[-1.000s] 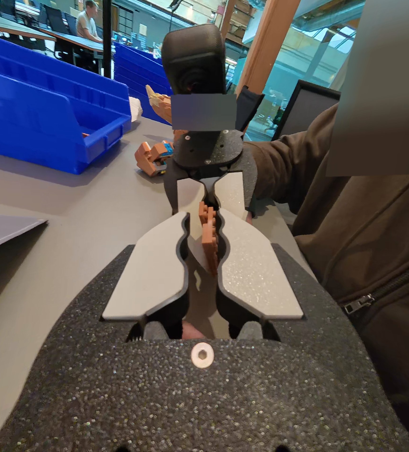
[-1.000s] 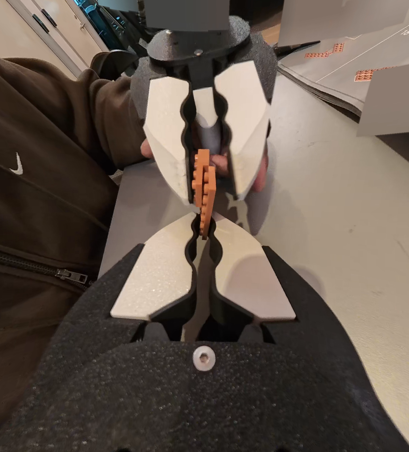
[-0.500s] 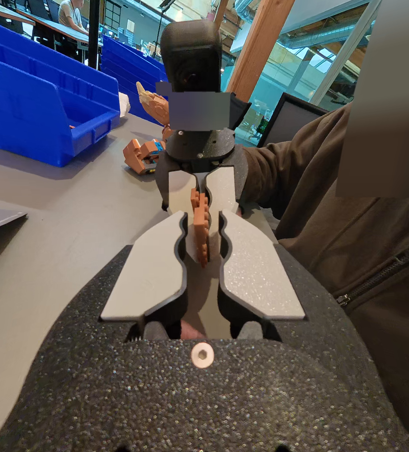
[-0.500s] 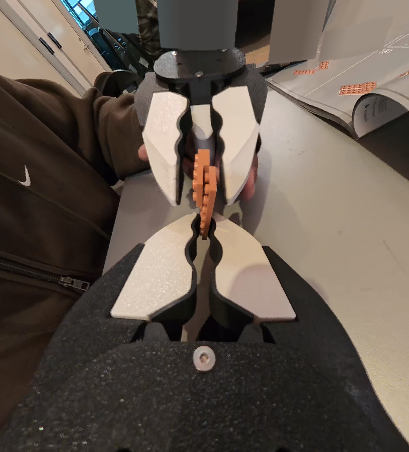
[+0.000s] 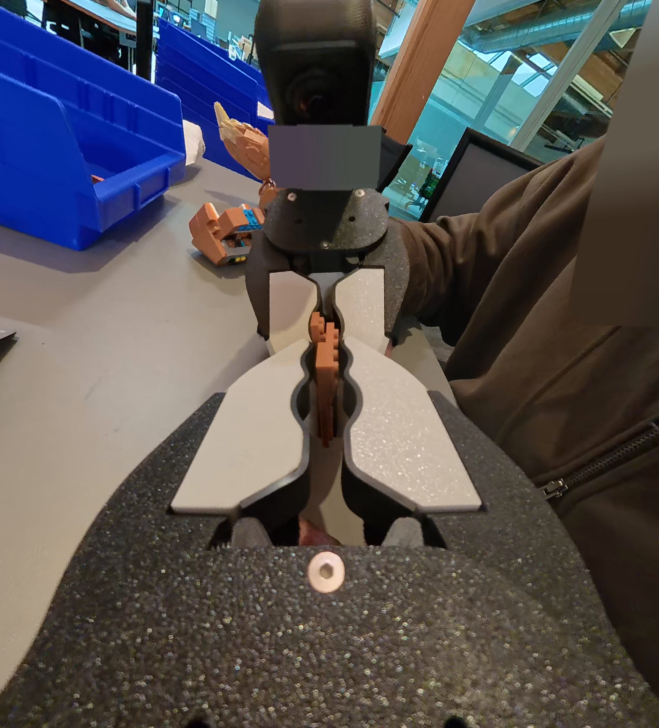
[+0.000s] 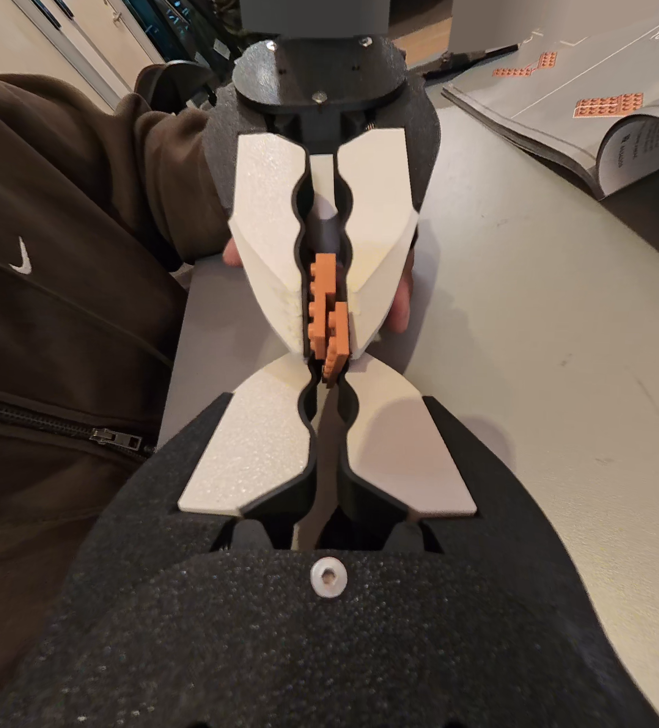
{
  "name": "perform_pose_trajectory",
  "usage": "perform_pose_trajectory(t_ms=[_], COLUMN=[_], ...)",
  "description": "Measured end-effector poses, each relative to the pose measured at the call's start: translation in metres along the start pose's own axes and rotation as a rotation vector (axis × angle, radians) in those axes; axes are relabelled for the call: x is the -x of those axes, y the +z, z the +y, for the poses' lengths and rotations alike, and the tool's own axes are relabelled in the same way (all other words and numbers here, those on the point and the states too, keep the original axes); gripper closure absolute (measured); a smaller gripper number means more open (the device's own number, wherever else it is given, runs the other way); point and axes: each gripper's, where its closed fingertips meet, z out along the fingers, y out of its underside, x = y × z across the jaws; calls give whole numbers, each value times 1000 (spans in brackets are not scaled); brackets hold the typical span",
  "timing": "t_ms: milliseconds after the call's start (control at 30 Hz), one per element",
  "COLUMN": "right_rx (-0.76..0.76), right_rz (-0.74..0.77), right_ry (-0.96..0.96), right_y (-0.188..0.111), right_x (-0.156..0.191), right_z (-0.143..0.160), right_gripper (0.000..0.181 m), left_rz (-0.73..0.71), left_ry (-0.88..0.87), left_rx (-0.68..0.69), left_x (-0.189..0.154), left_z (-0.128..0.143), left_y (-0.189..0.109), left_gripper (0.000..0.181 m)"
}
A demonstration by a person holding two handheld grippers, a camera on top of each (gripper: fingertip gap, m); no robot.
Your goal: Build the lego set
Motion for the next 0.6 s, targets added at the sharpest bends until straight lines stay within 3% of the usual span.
perform_pose_trajectory(t_ms=[233, 333, 600], right_rx=[45, 58, 8], right_rz=[35, 46, 62], right_ry=[-27, -43, -76], right_y=[3, 4, 2], right_x=[-2, -2, -4], right_z=[6, 8, 0], right_gripper=[176, 176, 173], left_rz=[-26, -12, -18], left_ry=[-12, 7, -37], left_rx=[45, 59, 5], left_x=[3, -1, 4], left_z=[6, 8, 1], left_y=[4, 5, 2], left_gripper=[164, 170, 171])
